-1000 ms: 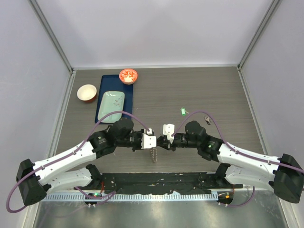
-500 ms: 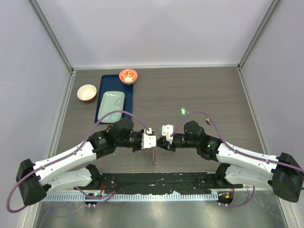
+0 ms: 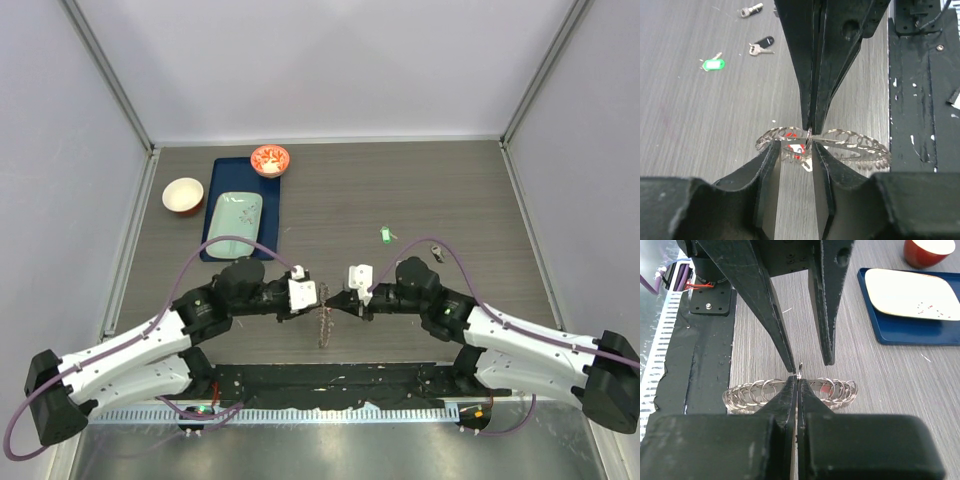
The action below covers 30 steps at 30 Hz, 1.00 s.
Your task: Put the keys on the keyring
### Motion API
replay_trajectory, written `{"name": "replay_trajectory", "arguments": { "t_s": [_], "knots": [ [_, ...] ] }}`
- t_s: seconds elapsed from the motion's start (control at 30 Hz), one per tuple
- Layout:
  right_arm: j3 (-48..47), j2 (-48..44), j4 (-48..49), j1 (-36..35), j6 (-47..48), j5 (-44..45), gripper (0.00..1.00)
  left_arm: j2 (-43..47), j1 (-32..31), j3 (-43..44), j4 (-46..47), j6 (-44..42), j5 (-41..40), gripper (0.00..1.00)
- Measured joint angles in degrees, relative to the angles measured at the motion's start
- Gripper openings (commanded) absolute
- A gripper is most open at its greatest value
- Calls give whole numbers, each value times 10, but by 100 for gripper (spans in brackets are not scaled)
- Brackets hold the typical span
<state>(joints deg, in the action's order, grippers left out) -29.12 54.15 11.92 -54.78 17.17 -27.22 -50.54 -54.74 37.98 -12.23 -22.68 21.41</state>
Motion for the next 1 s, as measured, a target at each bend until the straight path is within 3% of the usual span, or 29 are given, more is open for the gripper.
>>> {"name": "replay_trajectory", "arguments": {
  "t_s": [0.17,0.3,0.67,1.0],
  "knots": [
    [16,-19,13,0,-11,6,1,57,8,-97,115,64,-9,27],
    [28,-23,22,0,-20,7,1,83,40,-171,197,127,12,27],
    [35,-29,46,1,-40,5,1,75,93,-189,354,236,104,29],
    [37,-33,56,5,-51,3,1,65,101,-190,369,268,152,32]
  ]
}}
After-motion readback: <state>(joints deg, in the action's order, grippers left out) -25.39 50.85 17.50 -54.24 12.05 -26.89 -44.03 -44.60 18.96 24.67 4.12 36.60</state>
